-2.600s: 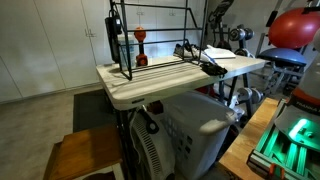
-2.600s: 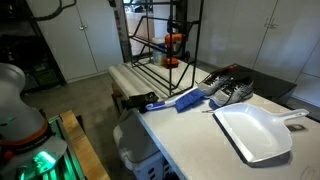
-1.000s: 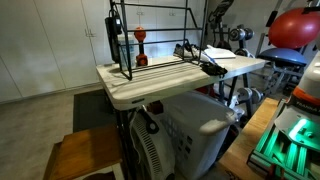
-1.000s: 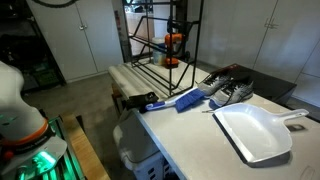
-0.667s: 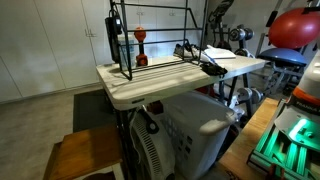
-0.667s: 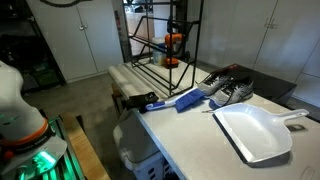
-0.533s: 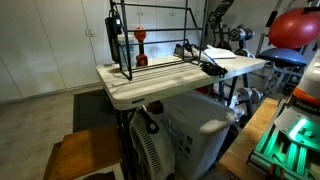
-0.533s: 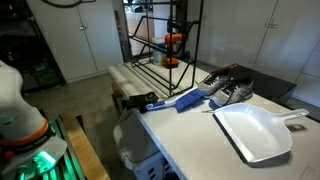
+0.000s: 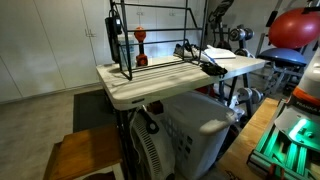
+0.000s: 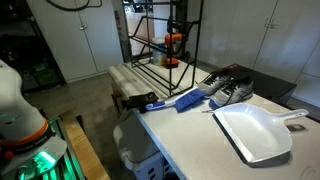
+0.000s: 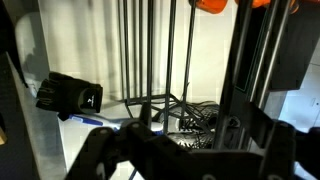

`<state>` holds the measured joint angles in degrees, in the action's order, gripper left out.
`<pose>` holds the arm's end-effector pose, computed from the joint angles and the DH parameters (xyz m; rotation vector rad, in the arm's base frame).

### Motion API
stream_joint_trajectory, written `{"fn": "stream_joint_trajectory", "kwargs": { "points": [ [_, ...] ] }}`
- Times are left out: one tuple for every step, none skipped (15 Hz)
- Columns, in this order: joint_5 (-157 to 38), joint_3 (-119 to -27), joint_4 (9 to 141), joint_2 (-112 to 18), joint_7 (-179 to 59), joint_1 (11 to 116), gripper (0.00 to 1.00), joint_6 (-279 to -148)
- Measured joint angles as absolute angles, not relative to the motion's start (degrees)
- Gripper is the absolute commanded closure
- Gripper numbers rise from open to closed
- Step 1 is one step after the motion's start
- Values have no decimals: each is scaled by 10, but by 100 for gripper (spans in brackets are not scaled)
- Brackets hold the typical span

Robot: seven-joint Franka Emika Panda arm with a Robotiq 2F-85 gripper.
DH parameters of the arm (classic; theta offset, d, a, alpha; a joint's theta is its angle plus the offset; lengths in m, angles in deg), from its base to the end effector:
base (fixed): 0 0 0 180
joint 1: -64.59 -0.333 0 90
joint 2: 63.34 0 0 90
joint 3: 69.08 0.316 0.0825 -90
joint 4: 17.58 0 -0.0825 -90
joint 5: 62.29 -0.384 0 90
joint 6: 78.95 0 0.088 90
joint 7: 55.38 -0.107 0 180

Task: Turn the shoe rack to the left

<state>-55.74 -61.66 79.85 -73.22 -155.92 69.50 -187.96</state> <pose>0.5283 0.0218 0.6897 -1.9185 2.1659 -0.4958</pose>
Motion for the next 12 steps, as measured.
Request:
{"fn": "stream_joint_trajectory", "kwargs": {
  "points": [
    [-557,-617,798,-729,-1560,694,48,-1880],
    [-557,-618,798,-726,-1560,693,55,-1880],
    [-557,-618,798,-724,-1560,691,63,-1880],
    [-557,-620,796,-722,-1560,690,70,-1880],
    [-557,-621,793,-720,-1560,690,76,-1881],
    [-557,-622,789,-718,-1560,688,84,-1881],
    [-557,-624,786,-717,-1559,687,92,-1881],
    [-558,-626,784,-717,-1559,686,99,-1881],
    [-559,-629,782,-718,-1557,685,100,-1881],
    [-560,-632,781,-718,-1555,685,100,-1881],
    [-562,-634,780,-718,-1556,684,97,-1880],
    [-565,-636,779,-718,-1556,684,97,-1880]
  ]
}}
